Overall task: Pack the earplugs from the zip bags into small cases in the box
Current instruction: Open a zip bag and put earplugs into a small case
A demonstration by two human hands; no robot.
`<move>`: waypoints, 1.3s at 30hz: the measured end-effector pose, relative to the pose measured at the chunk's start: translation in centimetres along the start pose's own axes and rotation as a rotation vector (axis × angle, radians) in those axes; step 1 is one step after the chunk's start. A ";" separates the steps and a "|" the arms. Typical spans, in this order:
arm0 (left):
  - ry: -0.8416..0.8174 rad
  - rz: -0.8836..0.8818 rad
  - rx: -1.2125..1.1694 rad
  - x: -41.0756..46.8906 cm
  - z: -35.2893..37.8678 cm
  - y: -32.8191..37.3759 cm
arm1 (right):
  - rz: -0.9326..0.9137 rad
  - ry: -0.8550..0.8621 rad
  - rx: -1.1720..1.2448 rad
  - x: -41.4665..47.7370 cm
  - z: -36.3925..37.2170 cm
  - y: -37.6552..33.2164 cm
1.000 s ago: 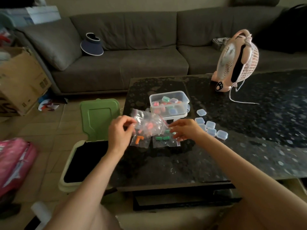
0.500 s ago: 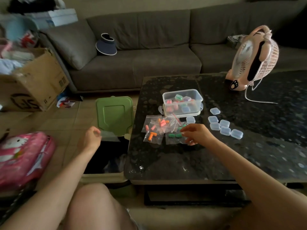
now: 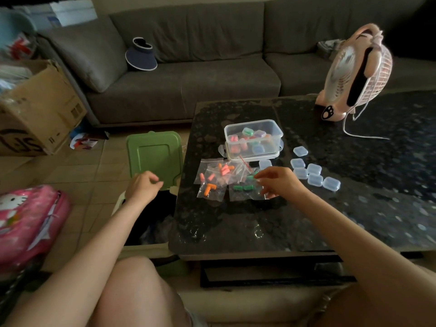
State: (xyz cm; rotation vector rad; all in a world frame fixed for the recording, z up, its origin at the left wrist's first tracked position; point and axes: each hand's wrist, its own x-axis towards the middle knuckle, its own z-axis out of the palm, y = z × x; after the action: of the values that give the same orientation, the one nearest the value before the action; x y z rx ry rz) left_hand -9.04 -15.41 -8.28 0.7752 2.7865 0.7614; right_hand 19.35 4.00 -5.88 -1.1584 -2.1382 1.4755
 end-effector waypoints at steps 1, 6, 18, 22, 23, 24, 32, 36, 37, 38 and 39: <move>0.003 0.042 -0.005 -0.7 -0.4 1.6 | 0.001 0.034 -0.006 -0.1 -0.1 0.1; -0.041 0.228 -0.165 -4.7 0.1 8.4 | 0.043 0.210 -0.129 0.4 -0.2 1.5; -0.566 0.313 -0.296 -9.9 6.7 12.5 | 0.134 0.151 -0.127 1.6 0.6 2.3; -0.487 0.333 -0.320 -10.0 6.6 13.1 | 0.082 0.102 -0.043 1.3 -0.1 1.2; -0.430 0.347 -0.334 -10.2 6.5 13.4 | 0.058 0.072 -0.064 1.0 -0.5 0.8; -0.366 0.365 -0.341 -10.3 6.3 13.6 | 0.025 0.041 -0.106 0.6 -0.8 0.4; -0.456 0.318 -0.625 -11.2 6.4 14.4 | -0.113 -0.251 -0.222 -1.7 -2.6 -0.1; -0.520 0.224 -0.701 -11.8 7.1 14.5 | -0.124 -0.204 -0.145 -1.7 -2.4 0.5; -0.547 0.193 -0.742 -11.9 7.1 14.5 | -0.129 -0.193 -0.135 -1.7 -2.4 0.6; -0.569 0.162 -0.779 -12.0 7.0 14.5 | -0.133 -0.183 -0.128 -1.6 -2.3 0.7; -0.582 0.133 -0.810 -11.9 7.0 14.5 | -0.136 -0.173 -0.122 -1.6 -2.2 0.8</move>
State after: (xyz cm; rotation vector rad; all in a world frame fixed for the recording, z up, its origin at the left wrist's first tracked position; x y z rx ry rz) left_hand 9.48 -7.87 -6.80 0.8238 1.7078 1.2996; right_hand 22.12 4.35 -5.28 -0.9309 -2.4012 1.4499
